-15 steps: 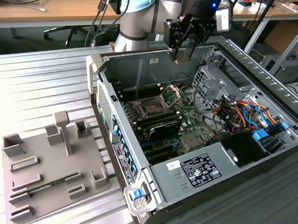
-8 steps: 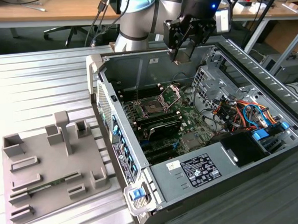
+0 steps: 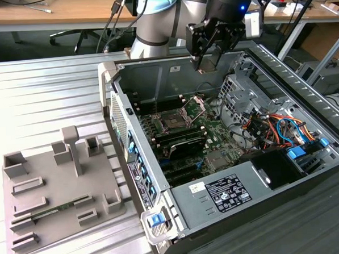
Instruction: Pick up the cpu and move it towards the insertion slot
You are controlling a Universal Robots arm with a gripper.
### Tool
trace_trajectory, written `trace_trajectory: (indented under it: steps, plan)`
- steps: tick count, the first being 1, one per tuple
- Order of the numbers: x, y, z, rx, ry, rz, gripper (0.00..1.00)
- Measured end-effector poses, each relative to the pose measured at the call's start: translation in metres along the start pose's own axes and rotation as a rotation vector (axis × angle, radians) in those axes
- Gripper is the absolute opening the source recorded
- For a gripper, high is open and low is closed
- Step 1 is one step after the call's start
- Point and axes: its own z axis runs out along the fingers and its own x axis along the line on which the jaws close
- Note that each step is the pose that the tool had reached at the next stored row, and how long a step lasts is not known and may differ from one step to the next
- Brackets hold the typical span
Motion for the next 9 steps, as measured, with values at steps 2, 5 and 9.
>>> trace_trajectory:
  steps: [2, 5, 9]
  plan:
    - [0.0, 0.0, 0.0004, 0.0, 0.0, 0.0, 0.55]
    - [0.0, -0.0001, 0.0012, 0.0, 0.0, 0.0, 0.55]
    - [0.0, -0.0001, 0.0022, 0.0, 0.0, 0.0, 0.55]
